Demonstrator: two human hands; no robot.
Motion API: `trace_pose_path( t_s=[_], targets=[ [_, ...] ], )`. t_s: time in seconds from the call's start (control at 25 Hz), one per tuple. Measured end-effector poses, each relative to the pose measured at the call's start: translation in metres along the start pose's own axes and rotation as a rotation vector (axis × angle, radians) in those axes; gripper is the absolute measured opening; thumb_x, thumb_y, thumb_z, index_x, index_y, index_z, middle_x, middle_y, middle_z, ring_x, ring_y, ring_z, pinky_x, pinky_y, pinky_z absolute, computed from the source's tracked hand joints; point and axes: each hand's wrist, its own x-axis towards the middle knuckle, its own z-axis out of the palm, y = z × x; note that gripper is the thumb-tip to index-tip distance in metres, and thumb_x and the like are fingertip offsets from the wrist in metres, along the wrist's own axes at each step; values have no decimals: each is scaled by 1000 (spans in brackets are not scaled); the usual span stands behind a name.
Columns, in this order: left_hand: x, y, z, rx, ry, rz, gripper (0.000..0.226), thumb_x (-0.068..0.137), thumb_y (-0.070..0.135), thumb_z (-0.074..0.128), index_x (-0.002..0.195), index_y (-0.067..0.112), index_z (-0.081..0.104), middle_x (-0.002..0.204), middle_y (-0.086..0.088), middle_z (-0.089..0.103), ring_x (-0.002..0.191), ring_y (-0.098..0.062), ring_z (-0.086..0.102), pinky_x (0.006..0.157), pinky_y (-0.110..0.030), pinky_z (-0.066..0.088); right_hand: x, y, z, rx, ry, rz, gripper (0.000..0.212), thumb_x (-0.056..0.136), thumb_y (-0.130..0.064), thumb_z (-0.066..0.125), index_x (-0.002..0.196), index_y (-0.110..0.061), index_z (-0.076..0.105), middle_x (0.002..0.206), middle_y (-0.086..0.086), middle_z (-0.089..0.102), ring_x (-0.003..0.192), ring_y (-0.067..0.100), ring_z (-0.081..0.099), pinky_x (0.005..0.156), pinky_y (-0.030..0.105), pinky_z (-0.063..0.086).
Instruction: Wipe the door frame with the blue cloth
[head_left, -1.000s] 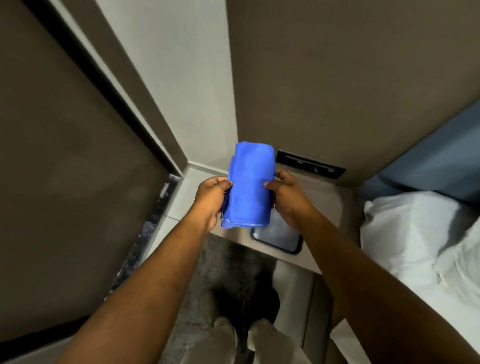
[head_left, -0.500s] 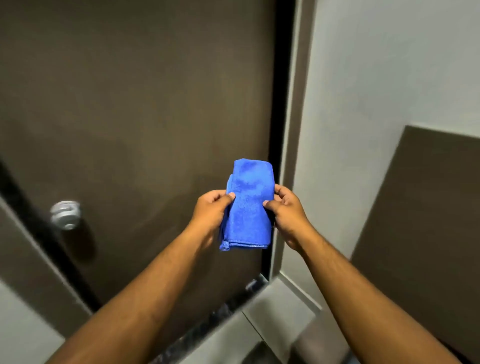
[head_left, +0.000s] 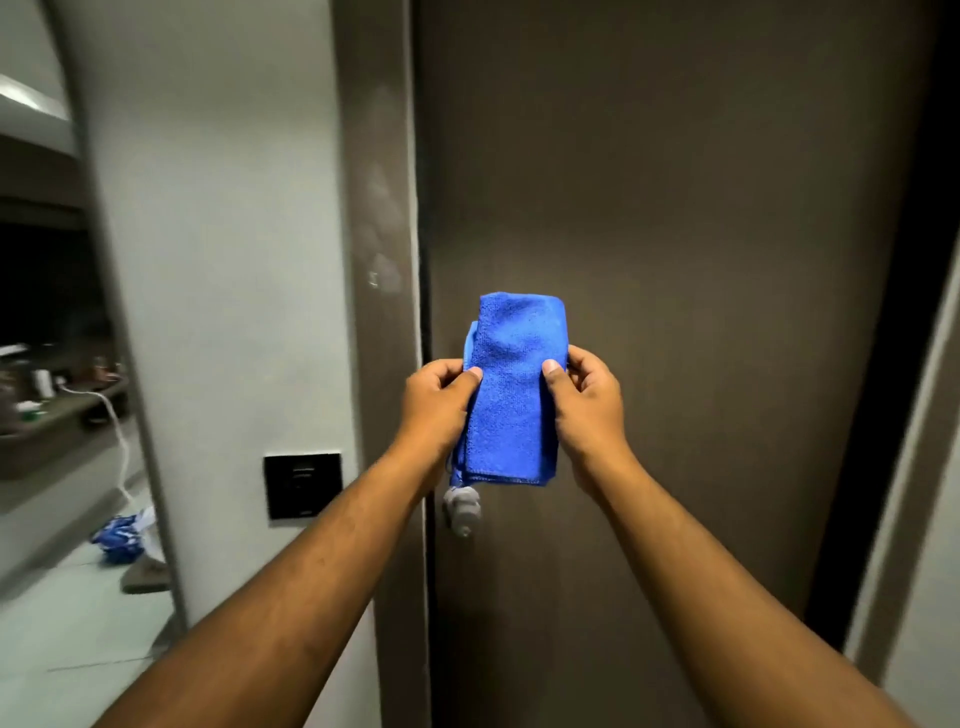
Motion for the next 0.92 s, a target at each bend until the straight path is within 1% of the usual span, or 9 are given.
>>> trace_pose_path(
  t_s=[0.12, 0.2, 0.32, 0.4, 0.6, 0.68, 0.76, 0.84, 0.92],
  targets=[
    [21, 19, -38, 56, 132, 84, 12, 87, 23, 60, 84, 17, 70, 87, -6, 75, 72, -15, 66, 67, -33, 54, 21, -9, 55, -32, 4, -104, 30, 90, -13, 55, 120, -16, 56, 101, -2, 68, 87, 10, 64, 81, 31, 52],
    [36, 26, -57, 104, 201, 144, 12, 86, 25, 60, 83, 20, 70, 83, -2, 75, 70, -13, 67, 63, -30, 54, 33, -14, 83, -107, -9, -227, 42, 88, -13, 55, 128, -24, 47, 107, -5, 65, 93, 9, 62, 84, 28, 50],
    [56, 29, -76, 141, 314, 199, 10, 85, 23, 62, 84, 17, 70, 84, -7, 75, 75, -20, 68, 69, -37, 55, 53, -11, 114, -278, -61, -512, 41, 88, -5, 53, 127, -17, 51, 117, 6, 60, 100, 17, 58, 86, 18, 42],
    [70, 27, -87, 192, 387, 212, 5, 84, 20, 65, 81, 16, 68, 83, -10, 74, 77, -26, 68, 71, -40, 55, 67, -5, 132, -424, -87, -675, 37, 86, -2, 53, 122, -11, 58, 110, 13, 60, 91, 29, 60, 78, 31, 48],
    [90, 22, -117, 489, 469, 238, 3, 81, 25, 68, 84, 24, 68, 83, 6, 71, 78, -17, 65, 66, -22, 48, 82, 17, 155, -814, 10, -822, 38, 80, -2, 68, 117, -3, 62, 106, 22, 63, 83, 41, 59, 65, 49, 53],
    [95, 23, -133, 755, 567, 364, 16, 82, 25, 66, 98, 20, 68, 97, 0, 69, 86, -20, 63, 76, -29, 49, 81, 26, 162, -976, 102, -873, 39, 80, -10, 70, 118, -4, 62, 123, 27, 59, 103, 49, 57, 78, 56, 50],
    [101, 27, -149, 1072, 616, 524, 35, 83, 26, 64, 117, 16, 63, 118, -9, 64, 107, -29, 58, 88, -40, 48, 77, 32, 170, -1120, 76, -910, 48, 91, -28, 54, 131, -2, 51, 145, 29, 39, 134, 49, 34, 102, 61, 31],
    [113, 33, -164, 1319, 565, 632, 51, 86, 31, 61, 133, 15, 52, 140, -15, 53, 129, -37, 47, 99, -49, 43, 69, 38, 182, -1205, 22, -914, 57, 96, -33, 35, 141, 2, 34, 153, 25, 23, 144, 40, 14, 114, 56, 13],
    [128, 41, -177, 1469, 469, 662, 64, 91, 41, 52, 147, 17, 32, 158, -14, 28, 146, -36, 22, 114, -49, 25, 64, 43, 191, -1249, -11, -929, 55, 94, -22, 30, 143, 4, 29, 153, 25, 22, 146, 35, 6, 115, 51, 8]
  ],
)
